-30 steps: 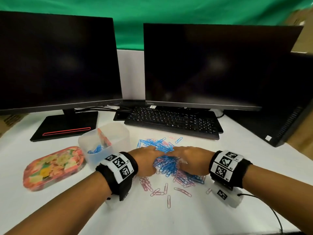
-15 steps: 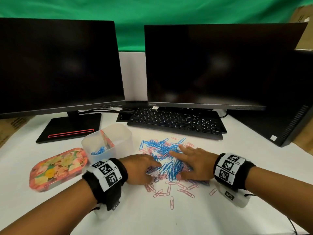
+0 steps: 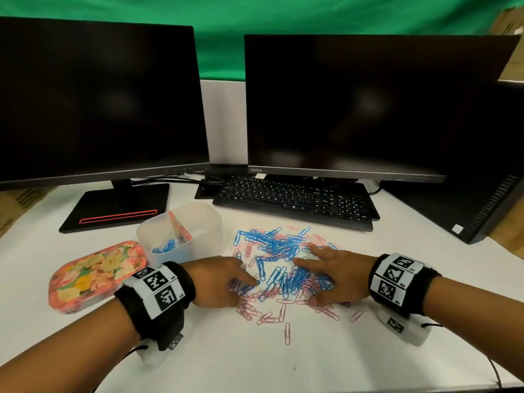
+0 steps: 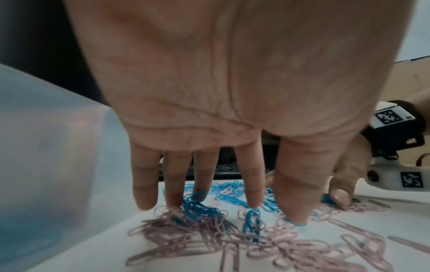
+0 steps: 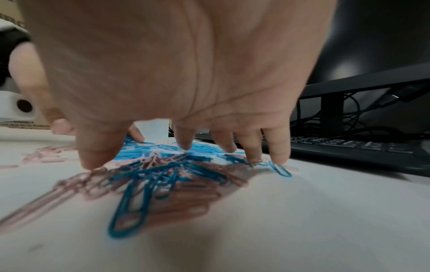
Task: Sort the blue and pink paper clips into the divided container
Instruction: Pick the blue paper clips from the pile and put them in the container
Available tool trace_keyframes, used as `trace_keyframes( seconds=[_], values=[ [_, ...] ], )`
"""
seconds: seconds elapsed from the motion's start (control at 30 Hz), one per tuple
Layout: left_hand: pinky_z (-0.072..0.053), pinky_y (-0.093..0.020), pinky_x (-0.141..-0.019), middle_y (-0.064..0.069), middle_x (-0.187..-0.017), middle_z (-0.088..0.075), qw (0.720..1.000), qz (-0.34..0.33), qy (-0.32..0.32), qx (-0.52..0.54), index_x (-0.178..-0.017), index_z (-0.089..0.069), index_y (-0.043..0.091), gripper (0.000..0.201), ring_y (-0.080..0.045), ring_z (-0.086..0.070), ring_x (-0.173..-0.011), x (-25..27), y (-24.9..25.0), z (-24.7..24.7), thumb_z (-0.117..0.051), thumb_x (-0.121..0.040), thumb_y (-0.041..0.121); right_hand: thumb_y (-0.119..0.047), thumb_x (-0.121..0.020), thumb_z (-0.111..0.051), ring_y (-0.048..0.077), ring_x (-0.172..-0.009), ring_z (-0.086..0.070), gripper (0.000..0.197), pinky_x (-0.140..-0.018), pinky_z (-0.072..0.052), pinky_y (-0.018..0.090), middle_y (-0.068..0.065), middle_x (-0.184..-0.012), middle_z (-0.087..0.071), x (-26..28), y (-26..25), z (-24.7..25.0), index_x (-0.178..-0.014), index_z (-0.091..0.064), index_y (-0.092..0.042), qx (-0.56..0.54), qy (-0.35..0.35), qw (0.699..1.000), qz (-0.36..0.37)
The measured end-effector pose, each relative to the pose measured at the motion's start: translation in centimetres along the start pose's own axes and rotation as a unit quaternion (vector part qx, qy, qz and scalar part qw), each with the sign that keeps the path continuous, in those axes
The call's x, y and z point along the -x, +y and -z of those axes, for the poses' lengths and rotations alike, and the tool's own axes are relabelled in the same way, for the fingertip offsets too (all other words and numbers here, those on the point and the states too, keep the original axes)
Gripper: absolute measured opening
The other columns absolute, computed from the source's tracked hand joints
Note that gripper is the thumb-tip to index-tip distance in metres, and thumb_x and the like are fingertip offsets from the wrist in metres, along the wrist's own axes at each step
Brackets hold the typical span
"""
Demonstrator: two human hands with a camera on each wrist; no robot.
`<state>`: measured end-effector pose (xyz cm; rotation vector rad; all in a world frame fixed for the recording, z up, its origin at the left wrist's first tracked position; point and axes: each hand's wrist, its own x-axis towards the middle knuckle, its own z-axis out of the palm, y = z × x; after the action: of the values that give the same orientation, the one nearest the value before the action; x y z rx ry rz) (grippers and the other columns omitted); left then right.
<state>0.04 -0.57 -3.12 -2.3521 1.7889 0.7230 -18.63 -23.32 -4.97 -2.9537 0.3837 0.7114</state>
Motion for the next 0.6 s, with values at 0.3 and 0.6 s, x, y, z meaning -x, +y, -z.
trace_keyframes(
  seconds=[0.3,0.6],
  values=[
    [-0.044,-0.033,-0.096,0.004,-0.125,-0.054,0.987,-0.008,0.15,-0.06,-0.121,-0.062,0.033,0.038,-0.019,-0.052,-0.12,-3.7,3.1,1.3,-0.055,-0.088,0.015,-0.029,-0.088,-0.057,0.02,-0.112,-0.056,0.033,-0.094,-0.047,0.037,-0.001,-0.116,-0.06,-1.5,-4.5,2.5,-0.12,-0.063,-0.033,-0.009,0.154,0.983,0.097],
    [-0.042,-0.028,-0.074,0.004,-0.104,-0.06,0.982,-0.013,0.17,-0.086,-0.092,-0.066,0.023,0.015,-0.021,-0.058,-0.098,-5.2,3.0,0.7,-0.057,-0.085,0.013,-0.018,-0.085,-0.057,0.02,-0.096,-0.059,0.017,-0.083,-0.049,0.035,0.0,-0.101,-0.063,-2.0,-4.9,1.9,-0.095,-0.07,-0.02,-0.033,0.155,0.981,0.115]
  ],
)
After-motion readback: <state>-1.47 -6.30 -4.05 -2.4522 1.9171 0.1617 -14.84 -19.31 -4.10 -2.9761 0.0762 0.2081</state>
